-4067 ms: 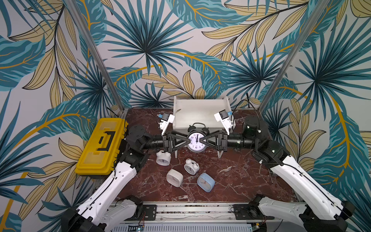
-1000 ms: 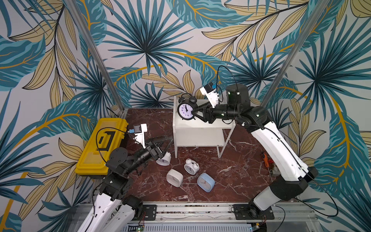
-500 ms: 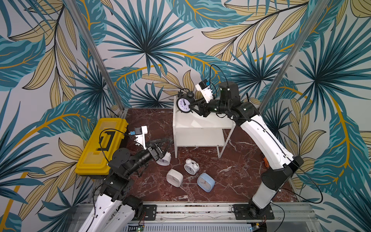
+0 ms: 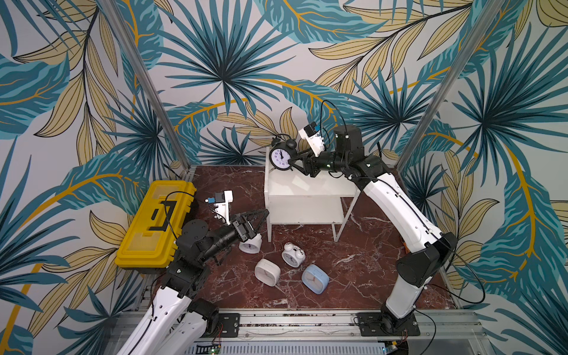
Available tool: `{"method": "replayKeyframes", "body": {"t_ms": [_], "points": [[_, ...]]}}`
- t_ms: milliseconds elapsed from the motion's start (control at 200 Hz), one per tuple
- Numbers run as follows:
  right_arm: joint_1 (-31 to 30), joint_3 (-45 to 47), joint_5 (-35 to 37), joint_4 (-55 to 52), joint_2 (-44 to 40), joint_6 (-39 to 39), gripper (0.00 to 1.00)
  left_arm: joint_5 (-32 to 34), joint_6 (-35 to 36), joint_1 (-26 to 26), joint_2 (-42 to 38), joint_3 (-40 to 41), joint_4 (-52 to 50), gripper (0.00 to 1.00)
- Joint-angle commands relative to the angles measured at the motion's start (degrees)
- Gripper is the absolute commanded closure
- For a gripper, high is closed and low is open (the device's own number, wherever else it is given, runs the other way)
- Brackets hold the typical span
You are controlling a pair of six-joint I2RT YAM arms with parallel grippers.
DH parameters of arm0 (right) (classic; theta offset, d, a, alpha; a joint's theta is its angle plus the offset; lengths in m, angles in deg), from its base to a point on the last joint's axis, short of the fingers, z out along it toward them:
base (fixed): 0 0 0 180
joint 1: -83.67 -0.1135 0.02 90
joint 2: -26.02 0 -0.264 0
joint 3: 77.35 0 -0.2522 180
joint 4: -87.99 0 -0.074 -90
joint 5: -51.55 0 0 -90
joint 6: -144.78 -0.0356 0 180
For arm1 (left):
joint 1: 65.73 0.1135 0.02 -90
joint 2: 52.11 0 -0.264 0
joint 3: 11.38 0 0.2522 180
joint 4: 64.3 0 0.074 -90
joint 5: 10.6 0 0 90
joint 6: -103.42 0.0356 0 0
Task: Place the alarm clocks on the shelf by style
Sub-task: Place the alarm on the shelf.
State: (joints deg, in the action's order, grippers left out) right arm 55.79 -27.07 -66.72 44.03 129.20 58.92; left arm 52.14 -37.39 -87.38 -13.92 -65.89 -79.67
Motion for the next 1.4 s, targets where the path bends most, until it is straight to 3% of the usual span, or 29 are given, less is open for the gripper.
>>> {"method": "replayKeyframes", "body": {"t_ms": [0,506,1197,1287,1397], "points": [[0.21,2.02,0.23,-1.53,-0.48,0.82,0.57,-0.50,0.61,0.19,0.04,1.29,2.05,0.20],[0.61,3.13,1.57,-0.60,-1.72,-0.12,0.45,-0.25,0.53,0.19,-1.11,2.87,2.41,0.21],[2.17,5.66,1.29,-1.09,-4.90,-1.97,0.47,-0.20,2.00,0.12,-1.02,2.48,0.63,0.20],[1.95,7.46,2.35,-1.91,-7.81,-3.43,0.46,1.86,3.52,0.12,-1.10,0.92,-3.71,0.19],[0.52,13.32,4.05,-1.37,-14.49,-5.87,0.44,10.29,4.67,0.20,-0.94,-2.34,-13.58,0.11]]}}
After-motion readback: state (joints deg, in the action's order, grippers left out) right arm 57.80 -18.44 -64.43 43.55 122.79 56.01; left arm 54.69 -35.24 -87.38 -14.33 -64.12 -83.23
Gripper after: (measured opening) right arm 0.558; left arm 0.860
